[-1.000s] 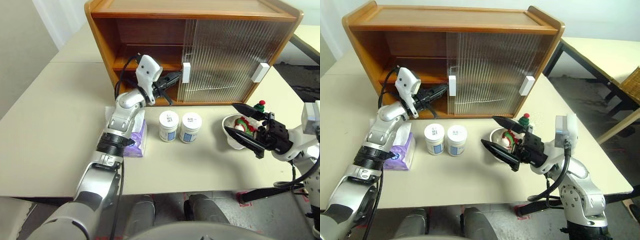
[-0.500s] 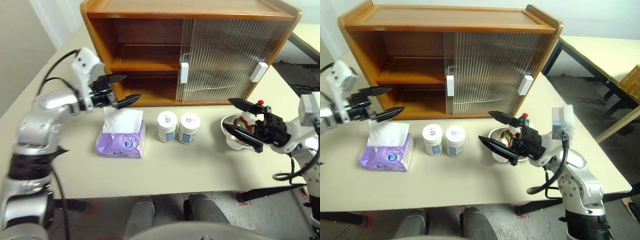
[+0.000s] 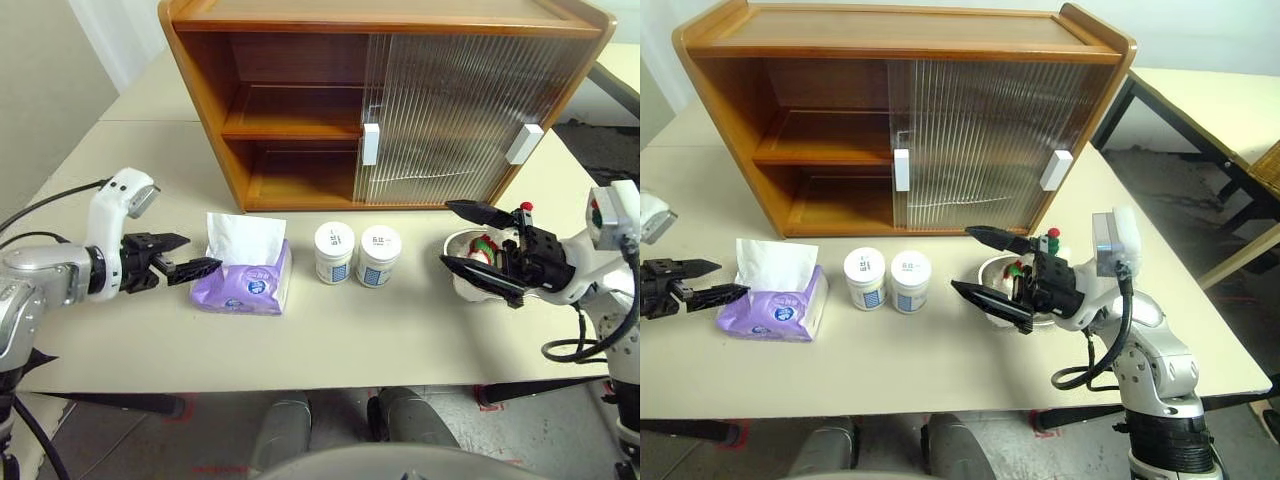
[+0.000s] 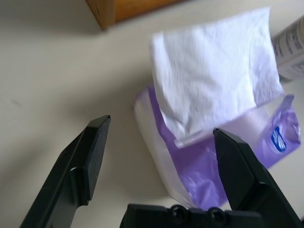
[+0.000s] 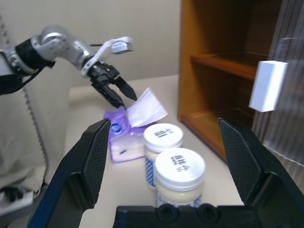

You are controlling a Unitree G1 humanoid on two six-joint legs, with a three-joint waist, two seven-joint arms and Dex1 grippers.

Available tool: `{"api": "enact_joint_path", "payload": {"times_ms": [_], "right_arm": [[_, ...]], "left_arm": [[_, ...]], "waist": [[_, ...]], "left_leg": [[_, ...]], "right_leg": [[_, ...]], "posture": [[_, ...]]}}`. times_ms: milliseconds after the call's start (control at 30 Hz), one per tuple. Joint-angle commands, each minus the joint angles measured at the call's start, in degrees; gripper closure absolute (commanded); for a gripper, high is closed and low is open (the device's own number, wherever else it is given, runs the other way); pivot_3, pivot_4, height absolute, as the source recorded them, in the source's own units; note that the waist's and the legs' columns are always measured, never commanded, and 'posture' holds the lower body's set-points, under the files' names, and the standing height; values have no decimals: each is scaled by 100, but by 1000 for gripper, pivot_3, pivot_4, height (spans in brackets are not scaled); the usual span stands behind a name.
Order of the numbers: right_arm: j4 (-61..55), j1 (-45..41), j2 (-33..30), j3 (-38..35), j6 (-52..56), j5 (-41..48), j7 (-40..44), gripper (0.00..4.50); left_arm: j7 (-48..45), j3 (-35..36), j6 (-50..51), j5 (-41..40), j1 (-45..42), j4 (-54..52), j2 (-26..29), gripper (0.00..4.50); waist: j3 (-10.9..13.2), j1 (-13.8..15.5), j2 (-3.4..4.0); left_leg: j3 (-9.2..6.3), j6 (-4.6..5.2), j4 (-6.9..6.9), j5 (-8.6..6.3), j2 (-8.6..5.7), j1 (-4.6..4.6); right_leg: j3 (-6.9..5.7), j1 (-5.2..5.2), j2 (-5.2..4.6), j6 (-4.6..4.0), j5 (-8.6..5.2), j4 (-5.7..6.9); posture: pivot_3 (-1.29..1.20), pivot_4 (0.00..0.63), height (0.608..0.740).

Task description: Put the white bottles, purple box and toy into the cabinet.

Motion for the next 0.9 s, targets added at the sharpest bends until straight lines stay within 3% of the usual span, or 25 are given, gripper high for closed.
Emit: {"api": "enact_joint_path", "payload": {"times_ms": [33, 200, 233, 300, 467, 600, 700, 900], "right_arm": [[-2, 34, -112, 139, -100, -155, 229, 0], [-3, 77, -229, 278, -258, -335, 581, 0], [30, 82, -260, 317, -327, -411, 661, 0], [77, 87, -309, 384, -421, -507, 769, 0], [105, 71, -318, 436, -548, -572, 878, 0], [149, 61, -290, 381, -607, -590, 825, 0], [179, 75, -294, 360, -627, -584, 804, 0], [288, 59, -289, 381, -702, -611, 812, 0]], "left_arm": [[1, -91, 229, -42, 166, 34, 68, 32], [7, -401, 235, 47, 198, 435, 4, 32], [27, -471, 202, 46, 126, 564, -96, 219], [51, -585, 137, 52, 17, 745, -237, 680], [96, -653, 315, -155, -302, 1061, -760, 2373], [161, -643, 309, -121, -309, 1056, -842, 3724], [130, -492, 283, -165, -252, 982, -778, 4445], [144, 532, 736, -967, -446, 744, -1028, 4484]], "waist": [[0, -6, 0], [0, -4, 1], [0, -2, 1], [0, 1, 1], [-2, 5, 5], [-12, 22, 22], [-13, 20, 22], [-13, 12, 21]], "left_leg": [[4, 0, 1, 0, 1, 1], [15, -3, 2, 2, 11, 2], [17, -3, 2, 2, 15, 2], [19, -4, 3, 3, 18, 2], [22, -6, 8, 4, 20, 2], [26, -7, 11, 7, 18, 3], [26, -7, 13, 11, 17, 5], [26, -11, 11, 13, 21, 3]], "right_leg": [[2, -2, -1, -3, 2, 0], [2, -9, 1, -19, 13, 1], [2, -11, 1, -23, 15, 1], [2, -12, 2, -27, 18, 1], [2, -11, 1, -29, 23, 1], [6, -6, 6, -24, 26, 1], [8, -3, 8, -22, 28, 1], [11, -8, 14, -24, 30, 1]], "posture": [[-71, 63, 740], [-75, 66, 740], [-77, 66, 740], [-77, 66, 740], [-86, 68, 740], [-88, 69, 740], [-90, 68, 740], [-89, 68, 740]]}}
